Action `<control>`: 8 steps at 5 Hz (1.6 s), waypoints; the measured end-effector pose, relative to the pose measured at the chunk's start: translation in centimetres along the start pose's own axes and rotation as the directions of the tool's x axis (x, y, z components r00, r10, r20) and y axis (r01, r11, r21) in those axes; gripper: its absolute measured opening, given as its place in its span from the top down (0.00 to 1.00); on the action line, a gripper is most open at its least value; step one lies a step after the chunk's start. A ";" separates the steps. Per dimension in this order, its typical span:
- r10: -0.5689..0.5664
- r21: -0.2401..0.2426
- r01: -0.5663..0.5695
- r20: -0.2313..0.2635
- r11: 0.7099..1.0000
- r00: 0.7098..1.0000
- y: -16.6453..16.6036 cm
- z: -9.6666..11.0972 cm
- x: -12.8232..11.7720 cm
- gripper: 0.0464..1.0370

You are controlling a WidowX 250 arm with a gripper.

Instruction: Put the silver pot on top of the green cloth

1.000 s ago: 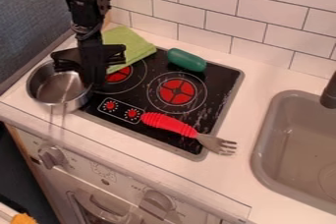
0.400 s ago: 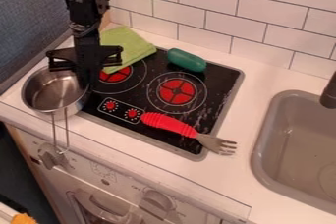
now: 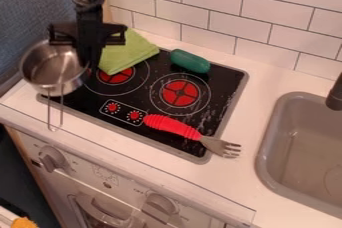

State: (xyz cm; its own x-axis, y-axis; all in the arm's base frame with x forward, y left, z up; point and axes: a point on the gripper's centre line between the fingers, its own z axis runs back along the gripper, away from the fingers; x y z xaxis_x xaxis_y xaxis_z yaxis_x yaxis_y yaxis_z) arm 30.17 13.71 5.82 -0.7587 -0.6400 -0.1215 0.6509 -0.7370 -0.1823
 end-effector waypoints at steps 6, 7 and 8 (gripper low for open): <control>-0.152 0.037 0.151 0.023 0.988 0.988 7.5 -1.3 -6.6 0.97; -0.169 0.053 0.168 0.020 0.984 0.985 8.2 -1.3 -6.4 0.94; -0.173 0.037 0.171 0.041 0.985 0.984 8.7 -1.9 -5.8 0.77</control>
State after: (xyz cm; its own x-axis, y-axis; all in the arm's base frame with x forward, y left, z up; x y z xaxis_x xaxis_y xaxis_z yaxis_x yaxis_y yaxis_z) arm 40.18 11.41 3.09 -0.8580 -0.5114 -0.0482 0.5118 -0.8432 -0.1645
